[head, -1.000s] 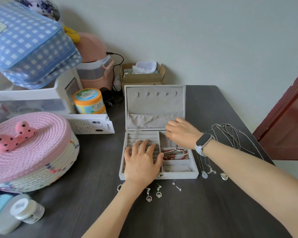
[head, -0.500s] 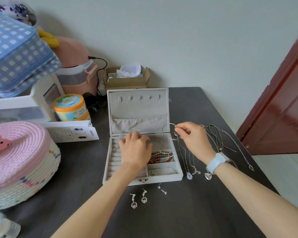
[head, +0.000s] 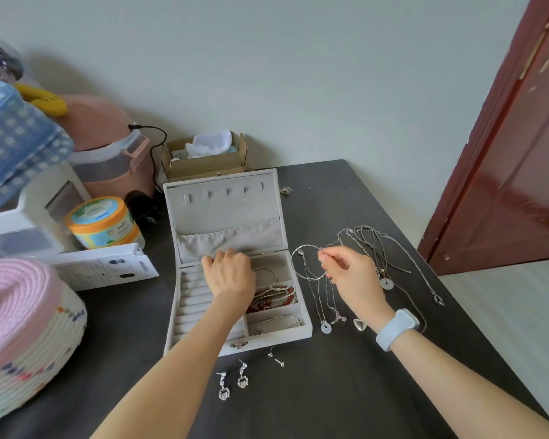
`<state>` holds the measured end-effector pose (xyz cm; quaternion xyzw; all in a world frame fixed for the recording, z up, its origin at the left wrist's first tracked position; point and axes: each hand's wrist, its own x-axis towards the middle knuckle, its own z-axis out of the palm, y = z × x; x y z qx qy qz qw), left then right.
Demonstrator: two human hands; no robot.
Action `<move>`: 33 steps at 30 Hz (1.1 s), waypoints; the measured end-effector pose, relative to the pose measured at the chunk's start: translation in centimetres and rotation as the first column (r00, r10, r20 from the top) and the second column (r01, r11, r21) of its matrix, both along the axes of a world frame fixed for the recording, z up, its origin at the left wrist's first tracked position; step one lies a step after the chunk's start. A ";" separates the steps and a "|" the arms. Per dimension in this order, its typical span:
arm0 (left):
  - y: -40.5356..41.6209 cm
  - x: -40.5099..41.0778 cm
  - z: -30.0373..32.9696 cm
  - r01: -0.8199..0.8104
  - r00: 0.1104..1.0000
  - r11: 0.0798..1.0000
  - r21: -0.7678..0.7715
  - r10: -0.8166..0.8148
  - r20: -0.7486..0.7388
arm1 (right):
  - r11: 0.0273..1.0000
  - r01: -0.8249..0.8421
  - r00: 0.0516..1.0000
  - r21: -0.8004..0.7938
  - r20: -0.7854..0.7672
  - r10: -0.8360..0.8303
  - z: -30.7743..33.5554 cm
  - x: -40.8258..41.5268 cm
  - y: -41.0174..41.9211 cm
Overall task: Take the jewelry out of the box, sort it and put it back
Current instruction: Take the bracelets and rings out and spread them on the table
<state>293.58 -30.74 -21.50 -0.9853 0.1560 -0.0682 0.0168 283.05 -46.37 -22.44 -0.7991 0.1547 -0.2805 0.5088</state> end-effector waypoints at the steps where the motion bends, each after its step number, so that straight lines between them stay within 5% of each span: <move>1: -0.1 0.1 0.0 -0.015 1.000 1.000 -0.012 0.015 -0.006 | 1.000 0.002 1.000 0.006 0.005 -0.002 0.0 -0.1 0.0; 11: -1.2 0.8 1.7 0.150 0.988 0.960 0.237 -0.155 0.004 | 0.999 0.013 1.000 0.037 0.027 -0.014 0.2 -0.9 0.0; 16: -0.8 0.6 1.3 0.153 0.987 0.966 0.210 -0.162 0.025 | 1.000 0.011 1.000 0.028 0.029 -0.012 0.1 -1.4 0.1; 24: 0.5 0.4 1.9 0.110 0.990 0.965 -0.238 -0.083 0.118 | 0.998 0.021 0.999 0.060 0.031 -0.023 0.2 -1.9 0.5; 33: 4.0 -4.9 5.0 0.176 0.984 0.586 -0.791 -0.102 0.143 | 0.998 0.013 0.990 0.063 0.138 -0.022 2.4 -3.7 3.7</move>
